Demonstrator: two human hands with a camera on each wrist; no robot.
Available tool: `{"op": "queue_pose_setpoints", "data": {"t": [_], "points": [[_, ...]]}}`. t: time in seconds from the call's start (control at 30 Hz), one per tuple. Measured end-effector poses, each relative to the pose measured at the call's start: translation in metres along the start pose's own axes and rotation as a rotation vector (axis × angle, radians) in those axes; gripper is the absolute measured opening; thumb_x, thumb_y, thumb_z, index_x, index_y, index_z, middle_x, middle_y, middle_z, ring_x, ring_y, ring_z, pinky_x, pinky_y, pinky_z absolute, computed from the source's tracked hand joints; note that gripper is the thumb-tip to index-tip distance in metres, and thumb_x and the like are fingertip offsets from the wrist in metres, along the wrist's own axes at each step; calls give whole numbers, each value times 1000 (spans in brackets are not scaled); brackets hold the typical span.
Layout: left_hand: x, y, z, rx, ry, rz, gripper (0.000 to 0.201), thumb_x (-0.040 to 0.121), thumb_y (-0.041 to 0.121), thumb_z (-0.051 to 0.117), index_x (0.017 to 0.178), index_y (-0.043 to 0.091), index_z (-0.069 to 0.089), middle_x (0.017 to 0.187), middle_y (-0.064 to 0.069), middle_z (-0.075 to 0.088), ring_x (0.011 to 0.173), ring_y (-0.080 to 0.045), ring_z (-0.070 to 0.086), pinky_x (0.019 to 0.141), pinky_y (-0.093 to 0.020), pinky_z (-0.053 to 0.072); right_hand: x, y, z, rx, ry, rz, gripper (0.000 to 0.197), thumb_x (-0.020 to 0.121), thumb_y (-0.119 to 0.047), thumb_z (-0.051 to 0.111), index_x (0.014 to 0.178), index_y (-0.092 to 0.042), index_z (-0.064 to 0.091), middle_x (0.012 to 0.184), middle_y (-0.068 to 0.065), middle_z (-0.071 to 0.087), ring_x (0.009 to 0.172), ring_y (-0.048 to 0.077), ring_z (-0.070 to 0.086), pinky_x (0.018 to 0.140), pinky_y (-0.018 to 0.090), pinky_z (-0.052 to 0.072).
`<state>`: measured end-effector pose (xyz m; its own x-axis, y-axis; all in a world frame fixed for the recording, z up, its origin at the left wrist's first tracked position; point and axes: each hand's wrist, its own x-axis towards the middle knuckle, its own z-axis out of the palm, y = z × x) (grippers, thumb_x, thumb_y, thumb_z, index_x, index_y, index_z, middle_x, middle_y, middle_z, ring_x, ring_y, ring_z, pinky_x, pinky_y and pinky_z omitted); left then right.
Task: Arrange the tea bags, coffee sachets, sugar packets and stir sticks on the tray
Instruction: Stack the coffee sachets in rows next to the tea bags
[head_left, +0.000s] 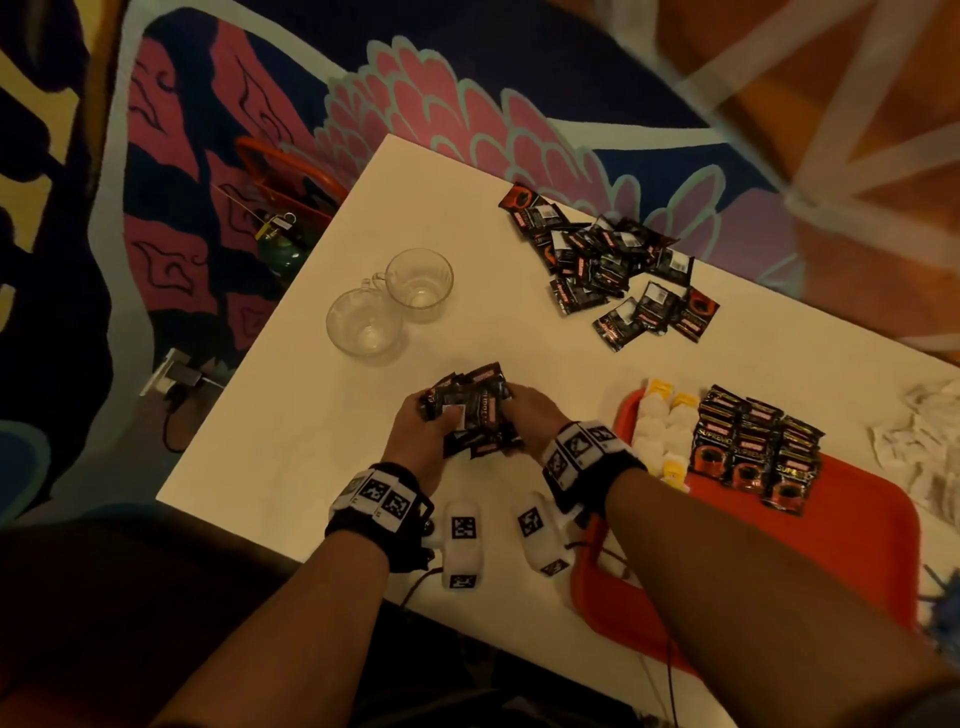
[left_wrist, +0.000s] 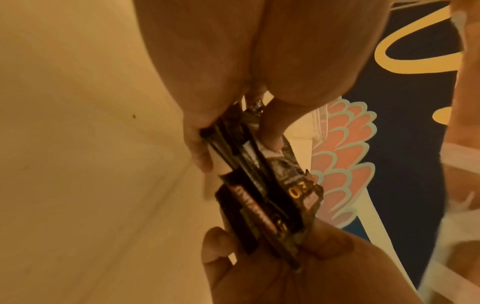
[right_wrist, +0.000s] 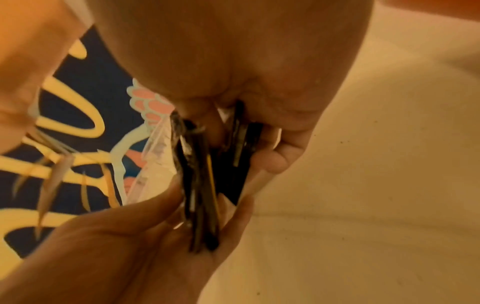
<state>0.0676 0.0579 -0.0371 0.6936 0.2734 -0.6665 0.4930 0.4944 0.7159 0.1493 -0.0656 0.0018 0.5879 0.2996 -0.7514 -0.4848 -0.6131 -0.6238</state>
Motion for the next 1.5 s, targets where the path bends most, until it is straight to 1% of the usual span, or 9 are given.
{"op": "queue_pose_setpoints", "data": {"t": [0.13,0.3,0.4,0.6,0.73,0.87,1.0,1.33,1.5], "points": [[-9,9,29,-6,-54,-36,28,98,-2,52,125,0,54,111,-16,67,93,-27,67,78,-39,56,-31,4,-20,226,39,32,25,96,-5,47,116,1,59,99,14,65,85,28,64,79,45,54],[-23,19,64,141,-93,17,30,92,-1,60,122,3,53,116,-22,66,102,-35,67,91,-53,55,-62,15,-50,468,-62,85,61,90,-71,37,112,-22,67,103,7,71,101,25,66,85,41,52],[-43,26,88,87,-133,52,30,90,-2,63,117,9,56,112,-18,68,99,-32,68,85,-46,58,-74,27,-61,327,41,-51,24,88,-37,69,105,-21,65,100,8,70,88,23,66,71,35,52],[-92,26,119,-303,-452,-217,38,88,29,54,109,6,76,116,-20,68,102,-35,67,97,-52,49,-117,35,-86,586,-36,-163,26,87,1,63,113,-3,63,95,12,69,88,31,66,77,43,56],[-116,22,146,-273,-511,-262,47,86,25,55,123,-2,64,110,-22,68,93,-37,69,79,-47,59,-145,40,-109,152,33,-165,1,82,-8,60,83,-8,60,79,10,59,69,22,58,66,32,48],[-131,16,169,-181,-431,-271,37,88,15,55,119,-3,63,102,-25,71,82,-35,73,68,-44,62,-175,60,-140,-299,292,-304,38,79,-32,75,102,-13,52,96,4,53,83,17,52,67,31,44],[-145,6,191,-145,-426,-223,31,81,10,61,108,-6,63,96,-23,72,80,-31,74,64,-38,61,-199,77,-161,-156,540,-368,48,73,-47,80,102,-21,52,90,-7,54,75,6,52,58,19,37],[-163,-2,222,-103,-477,-319,44,80,25,60,119,5,63,97,-18,71,84,-32,69,71,-42,59,-220,105,-196,-29,491,-312,36,79,-15,79,111,-21,65,76,-16,44,66,-3,44,58,12,36],[-168,-3,231,-50,-519,-343,48,81,13,63,125,-4,56,108,-26,68,97,-39,68,81,-56,58,-229,112,-210,-14,495,-335,43,77,-6,77,103,-24,49,88,-4,62,81,19,64,70,33,55]]}}
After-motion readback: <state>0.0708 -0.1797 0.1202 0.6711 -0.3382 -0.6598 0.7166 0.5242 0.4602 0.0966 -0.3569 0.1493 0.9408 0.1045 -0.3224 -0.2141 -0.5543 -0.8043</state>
